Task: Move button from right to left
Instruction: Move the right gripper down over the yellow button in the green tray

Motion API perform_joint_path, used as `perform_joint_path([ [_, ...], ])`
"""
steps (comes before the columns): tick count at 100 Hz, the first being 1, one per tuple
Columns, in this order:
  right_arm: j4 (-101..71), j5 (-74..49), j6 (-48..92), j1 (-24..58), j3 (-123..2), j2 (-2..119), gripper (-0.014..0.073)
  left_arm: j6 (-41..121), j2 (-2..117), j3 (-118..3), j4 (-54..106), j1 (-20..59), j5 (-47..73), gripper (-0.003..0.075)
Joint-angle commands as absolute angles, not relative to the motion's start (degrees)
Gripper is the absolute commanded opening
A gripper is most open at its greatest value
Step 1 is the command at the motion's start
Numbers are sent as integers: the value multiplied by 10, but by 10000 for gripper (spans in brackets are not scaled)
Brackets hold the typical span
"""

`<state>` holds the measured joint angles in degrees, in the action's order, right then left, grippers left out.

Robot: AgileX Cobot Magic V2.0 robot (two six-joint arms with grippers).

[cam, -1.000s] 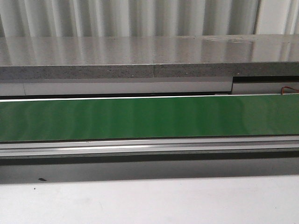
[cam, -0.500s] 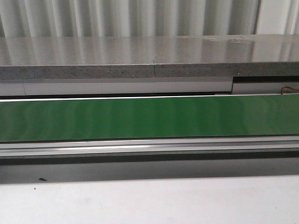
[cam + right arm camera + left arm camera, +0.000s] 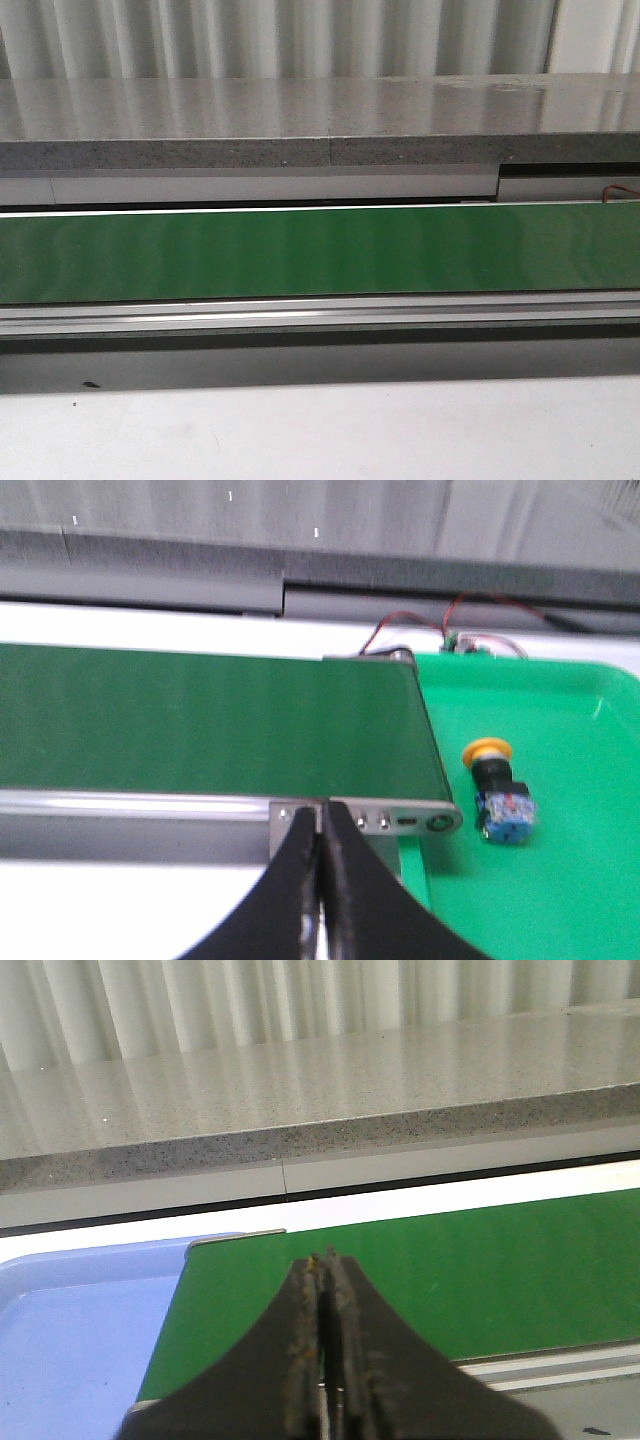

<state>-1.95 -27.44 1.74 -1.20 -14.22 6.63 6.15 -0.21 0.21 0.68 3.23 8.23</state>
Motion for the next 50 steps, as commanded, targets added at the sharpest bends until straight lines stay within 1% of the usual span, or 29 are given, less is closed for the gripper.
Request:
perform_joint_path([
  [1,-11,-282,21,-15,-199,117,-68,58,-21,24,9,32,36,-20],
  [13,-10,-322,21,-15,-251,187,-68,58,-21,24,9,32,36,-20],
  [31,-15,-337,21,-15,-303,281,-68,58,-21,24,9,32,36,-20],
  [50,-16,-421,21,-15,-383,387,-64,58,-21,24,9,32,36,-20],
])
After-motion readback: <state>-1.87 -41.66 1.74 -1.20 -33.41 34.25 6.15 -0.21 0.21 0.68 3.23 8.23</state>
